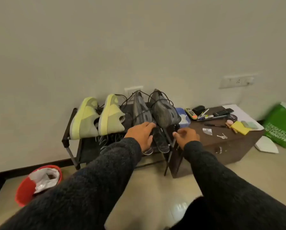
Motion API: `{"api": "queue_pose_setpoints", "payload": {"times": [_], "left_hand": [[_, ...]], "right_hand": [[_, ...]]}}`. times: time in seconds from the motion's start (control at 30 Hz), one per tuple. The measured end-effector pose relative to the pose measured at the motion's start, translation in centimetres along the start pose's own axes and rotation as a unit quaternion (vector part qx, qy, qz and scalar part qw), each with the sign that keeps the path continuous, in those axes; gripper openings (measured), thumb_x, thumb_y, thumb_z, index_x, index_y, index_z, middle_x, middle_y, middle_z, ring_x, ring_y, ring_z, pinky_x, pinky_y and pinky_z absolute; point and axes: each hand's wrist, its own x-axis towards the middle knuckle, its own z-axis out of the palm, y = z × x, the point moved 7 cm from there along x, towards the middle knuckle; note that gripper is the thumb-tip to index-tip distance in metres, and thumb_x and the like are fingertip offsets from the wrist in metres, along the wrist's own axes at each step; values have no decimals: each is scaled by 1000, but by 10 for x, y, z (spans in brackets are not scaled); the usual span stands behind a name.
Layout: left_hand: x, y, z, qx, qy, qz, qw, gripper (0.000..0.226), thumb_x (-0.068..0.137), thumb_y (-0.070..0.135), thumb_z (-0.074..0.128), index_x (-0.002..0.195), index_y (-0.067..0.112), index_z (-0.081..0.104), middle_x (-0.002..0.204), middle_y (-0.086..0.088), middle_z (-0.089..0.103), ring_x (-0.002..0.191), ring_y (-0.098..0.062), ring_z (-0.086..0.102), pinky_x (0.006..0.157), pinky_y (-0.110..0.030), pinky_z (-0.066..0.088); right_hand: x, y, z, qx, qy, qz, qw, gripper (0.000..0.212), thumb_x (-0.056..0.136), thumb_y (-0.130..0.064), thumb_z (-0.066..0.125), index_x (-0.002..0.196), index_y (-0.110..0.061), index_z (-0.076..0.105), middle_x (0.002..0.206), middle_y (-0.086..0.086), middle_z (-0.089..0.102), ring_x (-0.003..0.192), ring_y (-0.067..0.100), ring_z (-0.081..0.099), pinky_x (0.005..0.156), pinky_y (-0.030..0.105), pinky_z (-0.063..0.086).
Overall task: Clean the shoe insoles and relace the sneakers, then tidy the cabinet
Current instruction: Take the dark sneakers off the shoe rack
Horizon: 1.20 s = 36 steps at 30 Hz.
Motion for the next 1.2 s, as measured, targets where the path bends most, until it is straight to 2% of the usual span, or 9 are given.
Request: {"api": "queue_pose_setpoints", "payload": {"times": [0.1,0.23,0.4,0.53,0.6,0.7,0.87,1.0,1.2], "left_hand": [[43,3,-2,52,-14,35,998,52,97,29,55,146,23,40,143,0,50,121,-27,56,94,-46,51],[90,5,8,161,-106,75,978,46,95,30,60,137,16,47,130,-5,56,114,-30,59,85,-43,50],[115,7,21,284,-210,111,929,54,88,39,72,133,15,55,129,-9,56,112,-32,60,75,-38,42],[123,-2,28,318,-248,71,912,58,89,32,72,140,13,51,139,-13,42,118,-34,54,75,-39,40],[125,-7,23,304,-243,52,920,56,89,27,73,139,11,52,138,-14,42,119,-35,53,77,-40,42],[123,-17,10,272,-217,40,937,50,85,24,74,130,10,57,130,-13,51,116,-34,55,80,-41,46],[106,-31,-15,148,-114,-4,982,41,88,26,70,121,11,52,120,-11,54,105,-34,57,82,-42,48],[90,-34,-29,98,-54,-25,993,43,90,21,68,125,13,45,118,-10,52,106,-36,56,80,-43,44],[55,-37,-69,55,37,9,998,38,92,24,68,118,19,41,111,-3,53,96,-32,60,83,-47,51]], "right_hand": [[35,-5,-13,43,10,10,999,67,78,-45,82,132,-14,58,127,7,64,120,29,58,102,39,45],[67,-20,-9,45,-57,-16,997,110,59,-43,94,151,-20,37,149,8,47,134,29,47,108,45,41],[93,-23,1,7,-92,-25,995,109,58,-38,95,150,-21,37,148,9,48,134,29,48,110,48,43],[103,-19,6,-12,-95,-11,995,99,54,-43,95,139,-19,51,140,6,56,126,25,53,107,46,47],[105,-21,6,-31,-106,-8,994,88,53,-46,95,128,-19,58,128,1,63,114,20,58,103,42,50],[100,-31,3,-60,-116,2,991,83,52,-47,95,119,-22,51,115,-3,60,105,18,57,98,40,52],[99,-57,14,-135,-102,-63,983,123,28,-68,91,132,-27,41,128,2,60,114,24,59,100,45,52],[77,-90,21,-202,-89,-119,968,90,61,-41,94,130,-22,39,128,4,60,112,25,62,96,39,53],[38,-119,-1,-285,12,-187,940,81,66,-49,87,122,-26,34,128,3,58,112,29,58,90,47,53]]}}
